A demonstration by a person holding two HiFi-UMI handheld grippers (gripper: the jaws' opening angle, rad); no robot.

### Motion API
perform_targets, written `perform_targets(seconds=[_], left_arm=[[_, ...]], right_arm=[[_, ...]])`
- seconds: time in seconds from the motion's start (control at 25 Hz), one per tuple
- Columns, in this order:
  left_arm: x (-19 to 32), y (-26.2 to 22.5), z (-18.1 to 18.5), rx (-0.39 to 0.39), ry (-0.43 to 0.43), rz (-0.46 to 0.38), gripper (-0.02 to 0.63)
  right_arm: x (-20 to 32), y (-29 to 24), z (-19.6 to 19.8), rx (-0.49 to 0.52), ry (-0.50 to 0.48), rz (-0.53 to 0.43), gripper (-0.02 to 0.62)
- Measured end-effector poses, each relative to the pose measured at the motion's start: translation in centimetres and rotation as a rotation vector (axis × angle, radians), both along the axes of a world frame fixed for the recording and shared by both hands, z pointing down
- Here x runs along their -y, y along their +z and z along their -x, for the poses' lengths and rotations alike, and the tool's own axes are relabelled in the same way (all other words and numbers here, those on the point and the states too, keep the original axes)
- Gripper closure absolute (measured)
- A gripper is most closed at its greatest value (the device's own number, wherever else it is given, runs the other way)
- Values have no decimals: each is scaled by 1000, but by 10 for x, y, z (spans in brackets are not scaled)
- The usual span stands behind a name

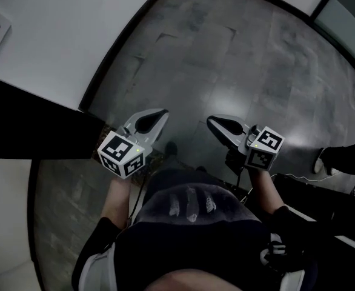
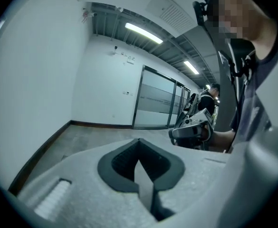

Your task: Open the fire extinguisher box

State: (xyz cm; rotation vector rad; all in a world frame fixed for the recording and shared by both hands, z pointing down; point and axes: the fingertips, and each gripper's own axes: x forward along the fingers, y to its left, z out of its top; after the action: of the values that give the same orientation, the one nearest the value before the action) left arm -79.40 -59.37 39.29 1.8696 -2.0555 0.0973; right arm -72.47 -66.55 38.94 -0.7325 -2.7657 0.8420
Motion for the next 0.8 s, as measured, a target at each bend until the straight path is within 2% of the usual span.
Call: perform_targets(seconds=[0.08, 0.2, 0.36, 0.48, 0.6, 0.68, 0.8], left_arm=[[5, 5, 11, 12, 12, -1, 605], [13, 15, 39, -19, 22, -25, 604], [21, 22, 129, -83, 67, -41, 604], [18, 20, 181, -104, 78, -53, 604], [19, 22, 186, -97, 77, -48, 604], [23, 25, 189, -91, 81, -30, 604], [27, 32, 220, -99, 80, -10, 604]], right_arm=[[2, 1, 11, 0, -1, -2, 595], [6, 5, 32, -11, 15, -28, 595], [13, 6, 120, -66, 97, -45, 595], [22, 9, 173, -108, 150, 6, 595], [26, 6, 176, -101, 163, 67, 595], [24, 5, 174, -97, 172, 49, 595], [22, 6, 198, -96, 194, 22, 595]])
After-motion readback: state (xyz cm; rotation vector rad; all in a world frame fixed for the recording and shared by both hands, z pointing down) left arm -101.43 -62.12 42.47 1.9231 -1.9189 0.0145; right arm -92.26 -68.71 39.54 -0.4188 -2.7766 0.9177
